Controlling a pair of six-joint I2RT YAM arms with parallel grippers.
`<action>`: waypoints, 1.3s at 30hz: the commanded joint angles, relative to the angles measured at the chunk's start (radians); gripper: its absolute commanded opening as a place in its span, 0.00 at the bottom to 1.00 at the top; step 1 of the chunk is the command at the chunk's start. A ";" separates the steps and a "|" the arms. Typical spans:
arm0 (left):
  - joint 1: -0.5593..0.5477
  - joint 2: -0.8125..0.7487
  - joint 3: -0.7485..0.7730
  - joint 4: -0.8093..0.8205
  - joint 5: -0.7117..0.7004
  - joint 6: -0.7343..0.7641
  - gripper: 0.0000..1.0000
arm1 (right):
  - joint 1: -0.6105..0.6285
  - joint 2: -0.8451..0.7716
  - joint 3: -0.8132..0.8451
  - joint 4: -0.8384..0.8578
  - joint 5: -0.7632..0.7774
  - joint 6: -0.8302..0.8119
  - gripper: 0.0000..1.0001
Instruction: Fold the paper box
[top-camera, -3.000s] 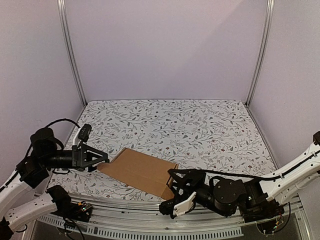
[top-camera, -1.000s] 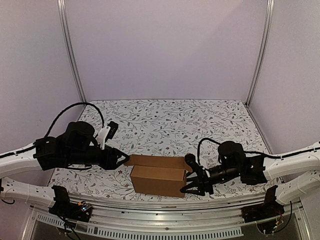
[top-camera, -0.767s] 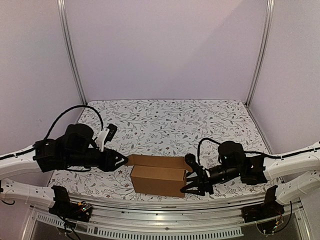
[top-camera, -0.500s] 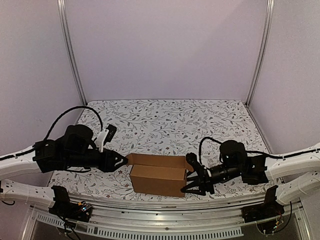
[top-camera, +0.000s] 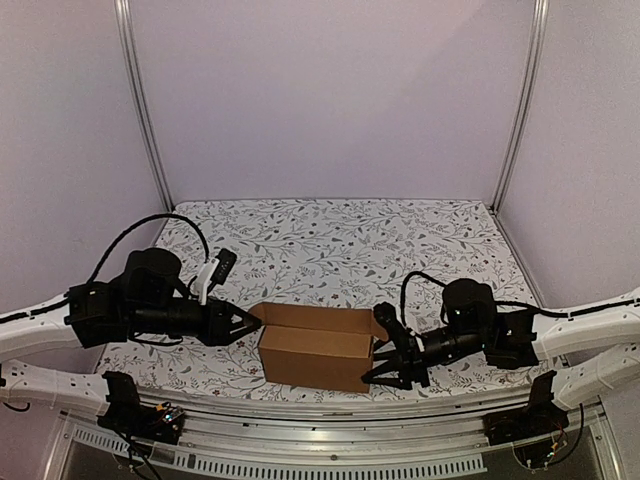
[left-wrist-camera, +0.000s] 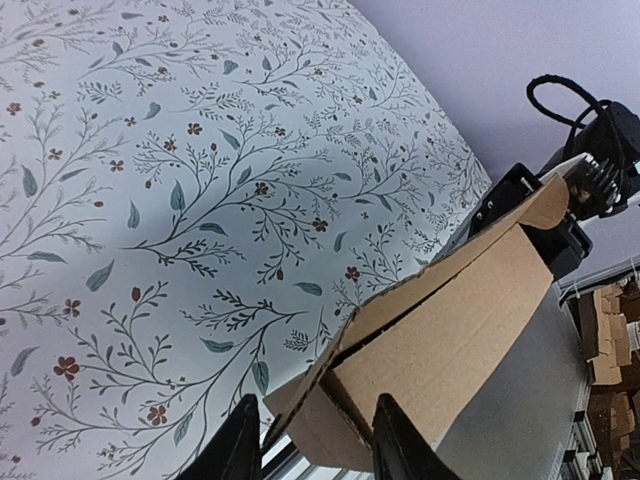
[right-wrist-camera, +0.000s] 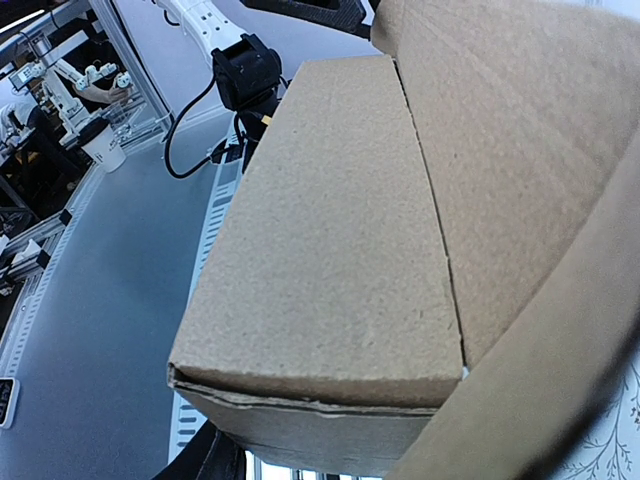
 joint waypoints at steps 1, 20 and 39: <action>-0.013 -0.016 -0.013 0.031 0.029 -0.005 0.35 | -0.004 -0.015 -0.011 0.020 0.012 0.012 0.33; -0.014 0.000 0.009 0.080 0.080 -0.027 0.25 | 0.054 0.002 0.011 -0.046 0.143 -0.046 0.31; -0.013 0.027 -0.035 0.108 0.075 -0.048 0.19 | 0.074 -0.019 0.011 -0.052 0.185 -0.061 0.30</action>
